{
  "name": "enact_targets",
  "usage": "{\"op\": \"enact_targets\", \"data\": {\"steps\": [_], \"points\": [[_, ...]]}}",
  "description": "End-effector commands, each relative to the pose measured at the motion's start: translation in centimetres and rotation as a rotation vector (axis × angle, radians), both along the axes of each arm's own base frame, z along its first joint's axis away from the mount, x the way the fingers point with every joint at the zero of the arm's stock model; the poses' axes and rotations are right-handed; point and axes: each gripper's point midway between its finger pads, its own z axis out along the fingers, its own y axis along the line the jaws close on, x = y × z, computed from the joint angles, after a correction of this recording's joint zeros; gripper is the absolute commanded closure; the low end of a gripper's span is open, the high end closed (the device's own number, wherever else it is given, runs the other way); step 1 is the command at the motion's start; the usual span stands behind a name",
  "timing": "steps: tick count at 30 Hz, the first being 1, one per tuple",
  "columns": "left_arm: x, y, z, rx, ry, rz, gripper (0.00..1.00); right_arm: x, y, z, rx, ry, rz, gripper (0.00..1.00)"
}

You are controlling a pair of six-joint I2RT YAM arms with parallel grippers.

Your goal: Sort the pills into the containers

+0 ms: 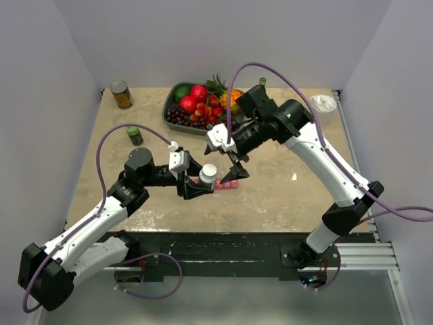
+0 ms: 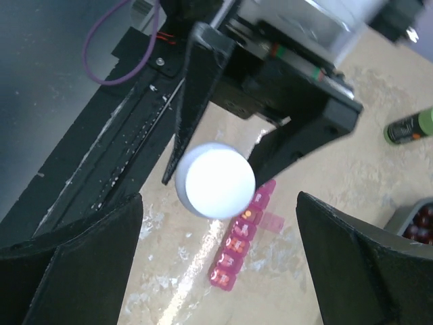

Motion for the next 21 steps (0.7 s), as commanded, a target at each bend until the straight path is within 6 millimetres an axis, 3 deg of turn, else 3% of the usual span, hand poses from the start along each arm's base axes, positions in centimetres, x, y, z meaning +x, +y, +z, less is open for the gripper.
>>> {"op": "enact_targets", "data": {"steps": [1,5,16,21], "points": [[-0.8,-0.3,2.0,-0.031,-0.049,-0.085,1.00,-3.7,-0.4,0.7,0.019,0.023,0.119,0.05],[-0.9,-0.4,2.0,-0.030,-0.040,-0.093,1.00,-3.5,0.1,0.6,0.018,0.054,0.113,0.12],[-0.6,-0.3,2.4,-0.036,-0.056,-0.070,1.00,-3.1,1.0,-0.8,-0.043,0.120,0.058,0.48],[0.4,-0.2,2.8,-0.044,-0.077,-0.004,1.00,-2.9,1.2,-1.4,-0.066,0.150,0.017,0.58]]}}
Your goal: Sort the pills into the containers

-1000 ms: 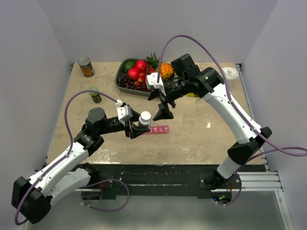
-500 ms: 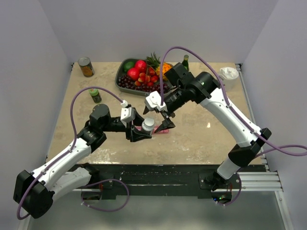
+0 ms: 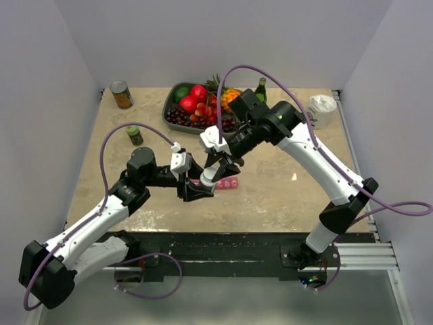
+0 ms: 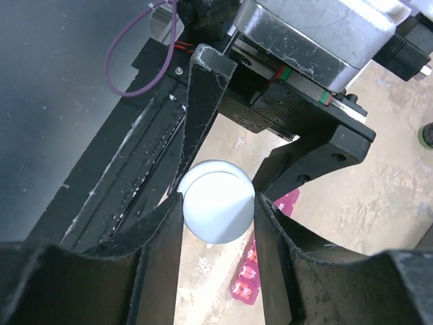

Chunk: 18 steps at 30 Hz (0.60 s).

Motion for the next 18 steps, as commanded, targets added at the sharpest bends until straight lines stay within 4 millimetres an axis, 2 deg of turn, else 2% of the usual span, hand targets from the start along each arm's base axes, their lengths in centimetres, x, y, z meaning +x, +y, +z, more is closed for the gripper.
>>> {"op": "enact_targets", "data": {"steps": [1,3,4,8,10,12,14,15,16,18], "points": [[1.5,0.3,4.1,-0.072,-0.129,0.088,1.00,-0.8,0.1,-0.6,-0.046,0.080,-0.039,0.59],[2.8,0.7,4.7,-0.115,-0.167,0.183,1.00,-0.3,0.3,-0.9,-0.065,0.106,-0.098,0.64],[2.7,1.2,5.8,-0.166,-0.178,0.221,1.00,-0.1,0.4,-1.0,-0.070,0.116,-0.117,0.66],[4.6,3.6,8.1,-0.335,-0.262,0.447,1.00,1.1,1.5,-2.0,-0.097,0.211,-0.249,0.66],[4.8,4.5,9.1,-0.407,-0.300,0.507,1.00,2.8,2.1,-2.7,-0.100,0.204,-0.340,0.66],[5.7,5.3,9.9,-0.449,-0.313,0.592,1.00,3.7,2.3,-4.0,-0.139,0.237,-0.426,0.67],[7.1,5.9,10.0,-0.436,-0.331,0.690,1.00,5.3,2.5,-5.4,-0.171,0.243,-0.526,0.68],[7.1,5.4,9.9,-0.417,-0.325,0.691,1.00,6.0,2.6,-5.9,-0.178,0.242,-0.567,0.68],[7.8,4.9,9.0,-0.371,-0.331,0.701,1.00,7.4,2.7,-6.8,-0.188,0.213,-0.627,0.68],[8.6,4.5,7.5,-0.319,-0.310,0.714,1.00,8.0,2.7,-8.0,-0.214,0.238,-0.688,0.66]]}}
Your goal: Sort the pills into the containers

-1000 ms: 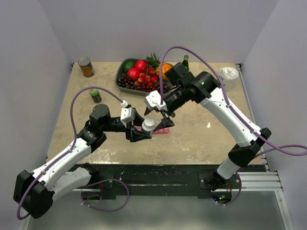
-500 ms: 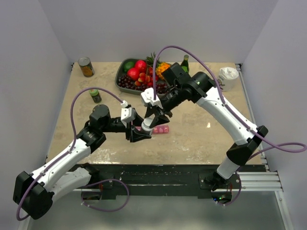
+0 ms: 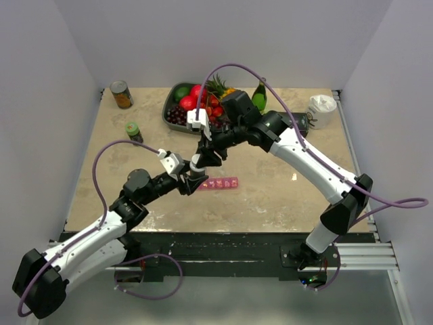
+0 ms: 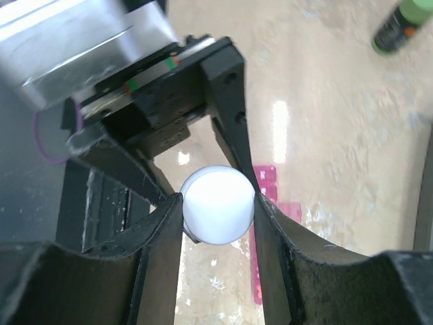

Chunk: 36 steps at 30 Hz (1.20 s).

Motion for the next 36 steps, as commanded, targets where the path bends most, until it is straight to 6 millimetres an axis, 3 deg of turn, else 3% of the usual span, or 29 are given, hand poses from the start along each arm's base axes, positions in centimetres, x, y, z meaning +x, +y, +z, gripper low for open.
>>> {"op": "enact_targets", "data": {"steps": [1,2,4,6,7,9,10,13,16,18,19,20,22,23,27,30,36], "points": [[2.8,1.2,8.7,-0.148,-0.270,0.173,1.00,2.4,-0.9,-5.9,-0.183,0.129,-0.265,0.65],[2.9,1.1,8.0,-0.142,-0.257,0.172,1.00,2.1,-0.7,-5.8,-0.176,0.144,-0.250,0.62],[2.9,1.1,6.8,-0.130,-0.233,0.172,1.00,1.8,-0.6,-5.3,-0.160,0.145,-0.228,0.46],[2.7,1.0,5.8,-0.104,-0.204,0.155,1.00,1.3,-0.6,-3.5,-0.123,0.129,-0.168,0.35],[2.7,0.9,5.5,-0.097,-0.193,0.145,1.00,1.5,-1.0,-2.6,-0.101,0.124,-0.160,0.24],[2.2,0.7,4.7,-0.080,-0.166,0.102,1.00,1.2,-1.5,0.5,-0.031,0.105,-0.111,0.15],[1.9,0.7,4.7,-0.078,-0.160,0.086,1.00,2.3,-2.4,1.6,-0.001,0.094,-0.126,0.09],[0.8,0.4,4.3,-0.050,-0.136,0.019,1.00,3.1,-4.4,5.2,0.083,0.027,-0.110,0.01],[-0.8,-0.3,4.0,-0.026,-0.111,-0.078,1.00,1.6,-5.4,6.6,0.107,-0.060,-0.009,0.01],[-2.3,-0.9,4.1,-0.013,-0.103,-0.178,1.00,0.2,-6.3,6.1,0.097,-0.141,0.109,0.01],[-2.9,-1.2,4.1,-0.010,-0.096,-0.221,1.00,-1.9,-7.1,5.9,0.098,-0.128,0.182,0.01],[-4.4,-1.7,4.1,-0.003,-0.094,-0.317,1.00,-2.4,-7.4,5.5,0.117,-0.239,0.289,0.01],[-5.6,-2.3,4.2,0.003,-0.076,-0.413,1.00,-4.9,-8.1,5.0,0.129,-0.263,0.407,0.01],[-6.7,-2.6,4.4,0.011,-0.067,-0.495,1.00,-5.3,-7.9,5.0,0.140,-0.308,0.449,0.01],[-7.9,-3.4,3.6,0.029,-0.006,-0.630,1.00,-8.0,-6.2,3.8,0.105,-0.295,0.547,0.03],[-7.9,-3.6,3.9,0.030,-0.010,-0.650,1.00,-8.6,-5.4,3.0,0.086,-0.233,0.551,0.07],[-7.9,-3.7,4.0,0.033,-0.005,-0.662,1.00,-8.3,-4.6,1.8,0.029,-0.160,0.523,0.31]]}}
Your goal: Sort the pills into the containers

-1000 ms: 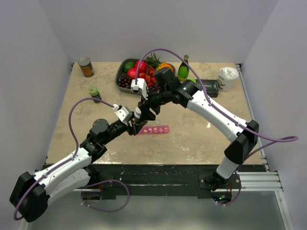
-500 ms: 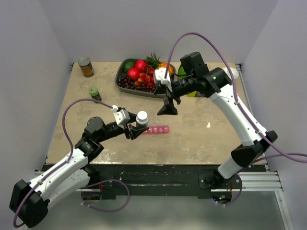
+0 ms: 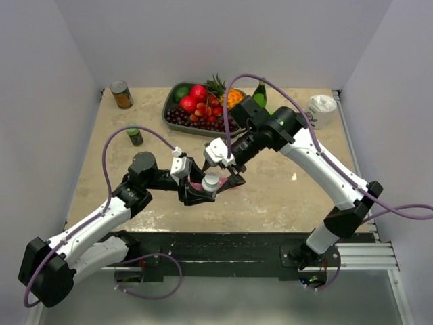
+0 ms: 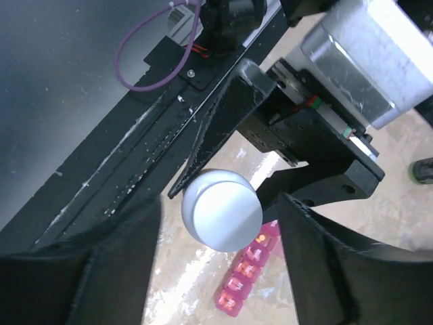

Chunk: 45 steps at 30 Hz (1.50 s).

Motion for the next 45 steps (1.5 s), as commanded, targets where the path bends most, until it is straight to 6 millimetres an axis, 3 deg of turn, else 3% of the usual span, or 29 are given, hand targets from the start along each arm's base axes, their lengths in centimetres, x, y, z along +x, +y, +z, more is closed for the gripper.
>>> {"op": "enact_targets", "data": {"steps": [1,4,7,9,12,14,17,21,25,29,32,33,35,36,39,43,45], "points": [[-0.6,-0.1,2.6,-0.043,-0.055,-0.063,1.00,-0.7,-0.5,-0.9,-0.072,0.069,-0.011,0.34],[-0.6,-0.1,2.7,-0.046,-0.057,-0.061,1.00,-0.7,-0.3,-1.6,-0.096,0.080,-0.018,0.41],[-0.5,-0.1,2.9,-0.048,-0.067,-0.052,1.00,-0.5,-0.1,-1.8,-0.105,0.090,-0.032,0.58],[0.2,0.0,3.0,-0.048,-0.080,0.000,1.00,-0.5,0.0,-1.8,-0.112,0.115,-0.053,0.67],[2.6,0.6,3.6,-0.057,-0.117,0.170,1.00,-0.2,0.5,-2.0,-0.127,0.174,-0.124,0.72],[4.3,1.2,4.3,-0.090,-0.148,0.294,1.00,0.2,0.8,-2.9,-0.159,0.226,-0.185,0.72],[5.5,2.5,6.7,-0.170,-0.213,0.419,1.00,0.8,1.0,-5.0,-0.224,0.293,-0.265,0.72],[6.5,3.4,8.0,-0.221,-0.255,0.514,1.00,1.8,1.2,-8.0,-0.310,0.342,-0.355,0.71],[7.7,4.1,8.1,-0.237,-0.269,0.635,1.00,3.2,1.1,-11.3,-0.404,0.364,-0.462,0.71],[9.8,5.1,6.4,-0.215,-0.227,0.817,1.00,5.4,1.6,-13.2,-0.429,0.382,-0.640,0.68],[9.9,4.5,5.0,-0.183,-0.206,0.818,1.00,6.1,1.9,-13.5,-0.434,0.382,-0.672,0.54],[9.9,4.1,4.6,-0.172,-0.205,0.799,1.00,5.8,2.1,-13.1,-0.425,0.389,-0.653,0.45],[8.4,2.9,3.7,-0.146,-0.223,0.690,1.00,5.3,2.3,-11.7,-0.392,0.390,-0.592,0.36],[7.9,2.6,3.1,-0.125,-0.236,0.651,1.00,5.2,2.2,-11.0,-0.377,0.384,-0.576,0.25],[6.2,2.0,1.7,-0.046,-0.262,0.536,1.00,4.8,1.4,-8.3,-0.321,0.372,-0.501,0.03],[4.5,2.0,0.3,0.033,-0.243,0.449,1.00,4.0,-0.7,-6.1,-0.283,0.291,-0.402,0.01],[3.9,2.1,0.5,0.035,-0.253,0.428,1.00,3.8,-1.6,-5.3,-0.268,0.245,-0.385,0.01]]}}
